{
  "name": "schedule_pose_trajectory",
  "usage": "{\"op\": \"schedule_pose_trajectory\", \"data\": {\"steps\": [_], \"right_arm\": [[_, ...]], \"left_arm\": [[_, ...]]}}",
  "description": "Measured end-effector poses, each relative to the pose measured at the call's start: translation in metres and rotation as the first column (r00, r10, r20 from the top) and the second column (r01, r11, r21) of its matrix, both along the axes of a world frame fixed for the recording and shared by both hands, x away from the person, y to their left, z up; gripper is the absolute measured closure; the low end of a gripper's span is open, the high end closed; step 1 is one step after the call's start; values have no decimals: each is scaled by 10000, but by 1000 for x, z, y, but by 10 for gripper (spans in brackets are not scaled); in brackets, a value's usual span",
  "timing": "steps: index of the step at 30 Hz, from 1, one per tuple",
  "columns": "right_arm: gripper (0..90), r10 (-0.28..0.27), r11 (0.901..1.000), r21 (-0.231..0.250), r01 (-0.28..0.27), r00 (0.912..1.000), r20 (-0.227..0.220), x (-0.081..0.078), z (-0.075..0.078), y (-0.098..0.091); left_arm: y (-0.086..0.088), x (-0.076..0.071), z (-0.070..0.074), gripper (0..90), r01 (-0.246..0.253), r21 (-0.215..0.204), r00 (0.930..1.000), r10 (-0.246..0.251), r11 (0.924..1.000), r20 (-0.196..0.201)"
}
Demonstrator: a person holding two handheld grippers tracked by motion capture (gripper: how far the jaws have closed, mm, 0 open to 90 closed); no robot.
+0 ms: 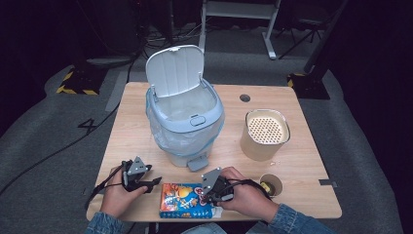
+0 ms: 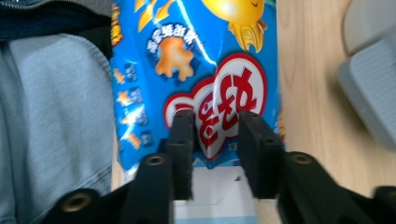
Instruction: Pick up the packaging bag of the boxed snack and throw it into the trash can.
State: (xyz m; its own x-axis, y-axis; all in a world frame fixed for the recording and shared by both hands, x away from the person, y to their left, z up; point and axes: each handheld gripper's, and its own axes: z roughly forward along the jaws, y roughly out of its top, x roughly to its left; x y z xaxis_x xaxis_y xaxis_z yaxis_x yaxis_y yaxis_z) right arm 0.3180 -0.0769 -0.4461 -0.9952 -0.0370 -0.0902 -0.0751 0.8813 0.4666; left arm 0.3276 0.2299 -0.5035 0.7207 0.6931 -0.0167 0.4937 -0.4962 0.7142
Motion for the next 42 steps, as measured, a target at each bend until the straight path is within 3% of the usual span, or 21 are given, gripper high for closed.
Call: {"op": "schedule_pose_trajectory", "data": {"steps": [8, 12, 15, 16, 17, 23, 27, 33, 35, 42], "right_arm": [[884, -248, 9990, 372, 254, 9996, -155, -6, 8, 1], [893, -791, 9944, 681, 813, 9963, -349, -7, 12, -1], [894, -1054, 9870, 1107, 1162, 9894, -996, -4, 19, -8], [894, -1054, 9870, 1107, 1162, 9894, -996, -4, 19, -8], [894, -1219, 9798, 1434, 1396, 9846, -1253, -3, 26, -13], [893, -1572, 9655, 1832, 1853, 9749, -1577, -1, 46, -28], [893, -1701, 9597, 1958, 2016, 9713, -1660, -3, 55, -36], [893, -1926, 9413, 2408, 2366, 9622, -1925, -5, 77, -54], [892, -1885, 9396, 2513, 2324, 9642, -1867, -4, 84, -60], [892, -2146, 9147, 2960, 2751, 9513, -2211, 0, 106, -81]], "left_arm": [[0, 0, 0, 379, 1, -1, 10000, -1, 10000, -5], [0, 0, 0, 379, 35, 19, 10000, -35, 10000, 13], [1, 0, 0, 378, 18, 3, 10000, -18, 10000, -3], [1, 0, 0, 378, 18, 3, 10000, -18, 10000, -3], [1, 0, 0, 378, 28, 4, 10000, -28, 10000, 14], [1, 2, 0, 376, 50, -14, 10000, -50, 10000, -11], [0, 5, 0, 369, 40, 13, 10000, -40, 10000, 5], [-1, 7, 0, 364, 40, -45, 10000, -40, 10000, -27], [-1, 7, 0, 363, 62, 4, 10000, -62, 10000, 12], [-1, 7, 0, 363, 46, 17, 10000, -46, 10000, 26]]}}
